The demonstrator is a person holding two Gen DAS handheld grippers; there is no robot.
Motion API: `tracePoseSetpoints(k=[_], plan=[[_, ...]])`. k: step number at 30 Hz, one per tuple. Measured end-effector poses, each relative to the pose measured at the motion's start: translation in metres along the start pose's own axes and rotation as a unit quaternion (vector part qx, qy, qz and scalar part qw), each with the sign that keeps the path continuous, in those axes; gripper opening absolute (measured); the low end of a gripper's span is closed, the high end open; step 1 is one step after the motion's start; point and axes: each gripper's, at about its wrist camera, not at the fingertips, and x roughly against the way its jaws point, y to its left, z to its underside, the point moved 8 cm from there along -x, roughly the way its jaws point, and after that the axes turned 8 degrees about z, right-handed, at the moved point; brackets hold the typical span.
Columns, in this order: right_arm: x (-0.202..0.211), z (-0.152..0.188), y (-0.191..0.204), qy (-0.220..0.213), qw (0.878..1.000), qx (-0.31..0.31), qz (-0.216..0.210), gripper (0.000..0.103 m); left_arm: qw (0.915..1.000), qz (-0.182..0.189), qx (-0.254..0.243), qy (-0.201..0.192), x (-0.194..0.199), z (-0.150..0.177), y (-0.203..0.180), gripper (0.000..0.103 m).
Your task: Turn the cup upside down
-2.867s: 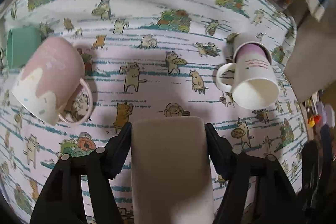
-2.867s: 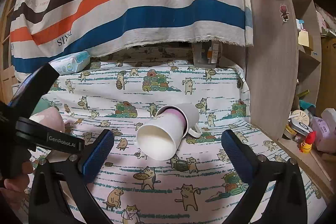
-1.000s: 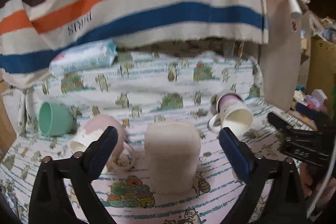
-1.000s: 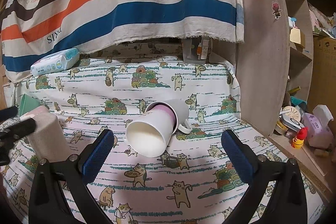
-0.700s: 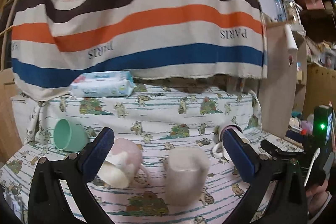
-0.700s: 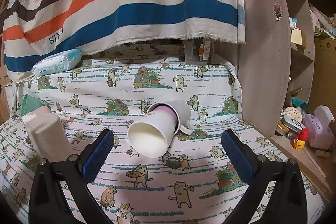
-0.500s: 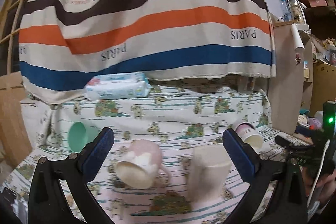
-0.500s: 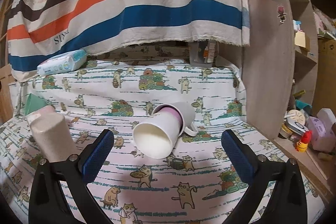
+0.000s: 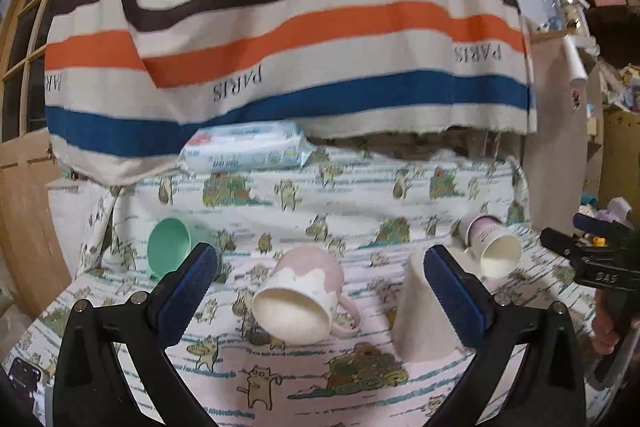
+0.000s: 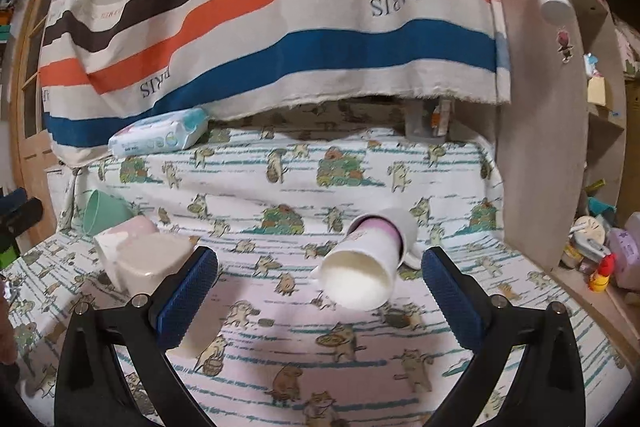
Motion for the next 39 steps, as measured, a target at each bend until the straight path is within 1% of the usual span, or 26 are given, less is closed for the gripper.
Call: tracePoseSetpoints(k=[5, 7, 8, 10, 12, 14, 16, 20, 21, 39], plan=[[-0.006, 0.003, 0.000, 0.004, 1.000, -0.005, 0.007, 0.103, 0.9996, 0.005, 0.028, 0.009, -0.007, 0.018, 0.008, 0.103], [-0.009, 0.005, 0.000, 0.008, 1.000, -0.005, 0.008, 0.103, 0.9996, -0.014, 0.025, 0.007, -0.008, 0.022, 0.011, 0.103], [-0.011, 0.005, 0.001, 0.010, 1.000, -0.003, 0.011, 0.103, 0.9994, -0.023, 0.021, 0.013, -0.009, 0.024, 0.012, 0.103], [-0.014, 0.008, 0.003, 0.009, 1.000, 0.005, 0.019, 0.103, 0.9994, -0.009, 0.029, 0.017, -0.011, 0.025, 0.013, 0.103], [-0.016, 0.010, 0.007, 0.010, 1.000, 0.018, 0.018, 0.103, 0.9990, -0.015, 0.034, 0.027, -0.015, 0.027, 0.016, 0.103], [-0.014, 0.009, 0.009, 0.006, 1.000, 0.021, 0.012, 0.103, 0.9986, -0.019, 0.032, 0.039, -0.019, 0.030, 0.016, 0.103], [-0.013, 0.009, 0.010, 0.004, 1.000, 0.021, 0.009, 0.103, 0.9987, -0.019, 0.023, 0.041, -0.020, 0.030, 0.013, 0.103], [-0.012, 0.008, 0.002, 0.004, 1.000, 0.008, 0.027, 0.103, 0.9988, -0.005, 0.009, 0.048, -0.023, 0.032, 0.005, 0.103], [-0.012, 0.009, 0.001, 0.004, 0.999, 0.006, 0.031, 0.103, 0.9987, -0.006, 0.011, 0.048, -0.023, 0.032, 0.006, 0.103], [-0.011, 0.009, 0.006, 0.004, 1.000, 0.014, 0.016, 0.103, 0.9987, -0.017, 0.014, 0.045, -0.021, 0.031, 0.011, 0.103]])
